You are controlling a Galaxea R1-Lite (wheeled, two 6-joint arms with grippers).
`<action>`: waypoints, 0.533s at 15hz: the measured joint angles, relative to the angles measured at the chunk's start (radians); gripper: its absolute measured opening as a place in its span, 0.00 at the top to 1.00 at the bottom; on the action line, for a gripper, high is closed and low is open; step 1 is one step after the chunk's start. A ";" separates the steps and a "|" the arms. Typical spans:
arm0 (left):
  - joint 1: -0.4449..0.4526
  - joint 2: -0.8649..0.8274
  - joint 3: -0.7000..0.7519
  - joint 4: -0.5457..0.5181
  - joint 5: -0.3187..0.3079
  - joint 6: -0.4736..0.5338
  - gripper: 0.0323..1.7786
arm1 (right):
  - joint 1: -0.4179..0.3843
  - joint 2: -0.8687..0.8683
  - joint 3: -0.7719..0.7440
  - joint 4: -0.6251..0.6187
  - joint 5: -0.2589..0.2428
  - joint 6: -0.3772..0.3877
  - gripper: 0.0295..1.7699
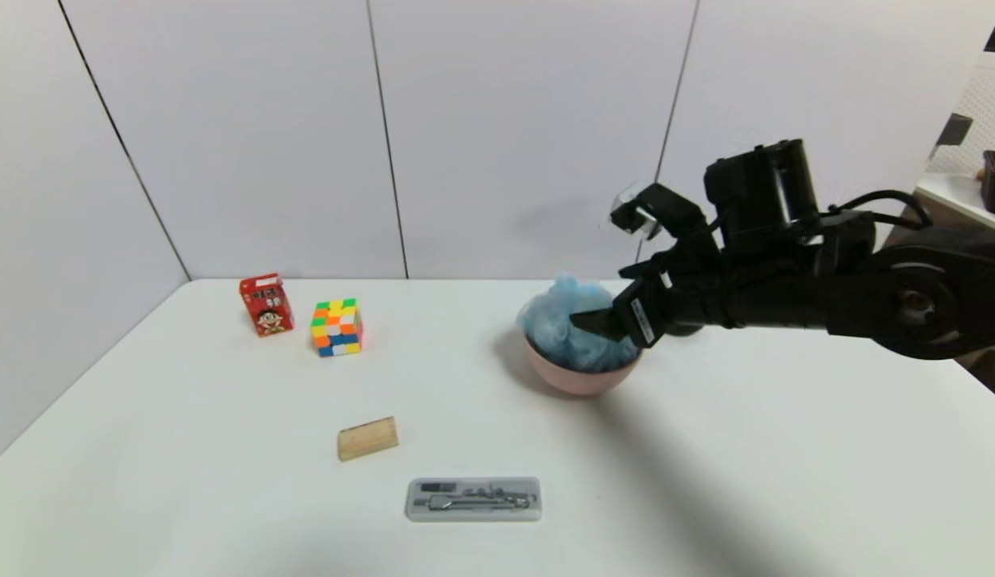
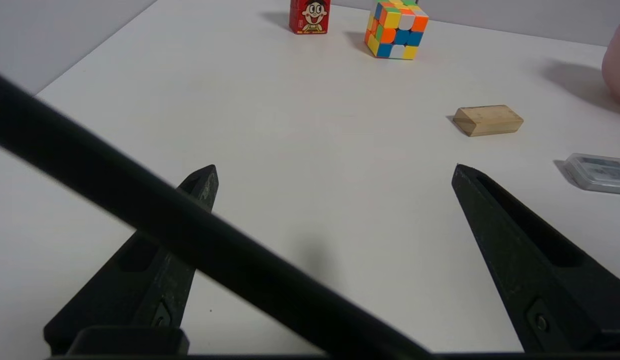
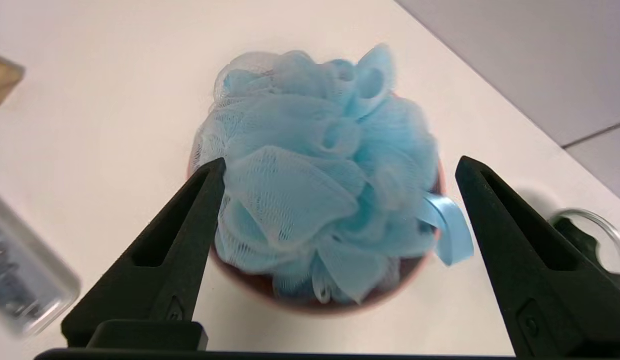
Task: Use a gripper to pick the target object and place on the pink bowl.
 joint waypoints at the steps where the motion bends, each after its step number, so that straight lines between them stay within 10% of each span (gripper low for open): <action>1: 0.000 0.000 0.000 0.000 0.000 -0.001 0.05 | 0.000 -0.039 0.017 0.016 0.001 0.000 0.09; 8: 0.000 0.000 0.000 0.000 0.000 0.000 0.05 | -0.074 -0.370 0.203 0.031 -0.005 0.032 0.06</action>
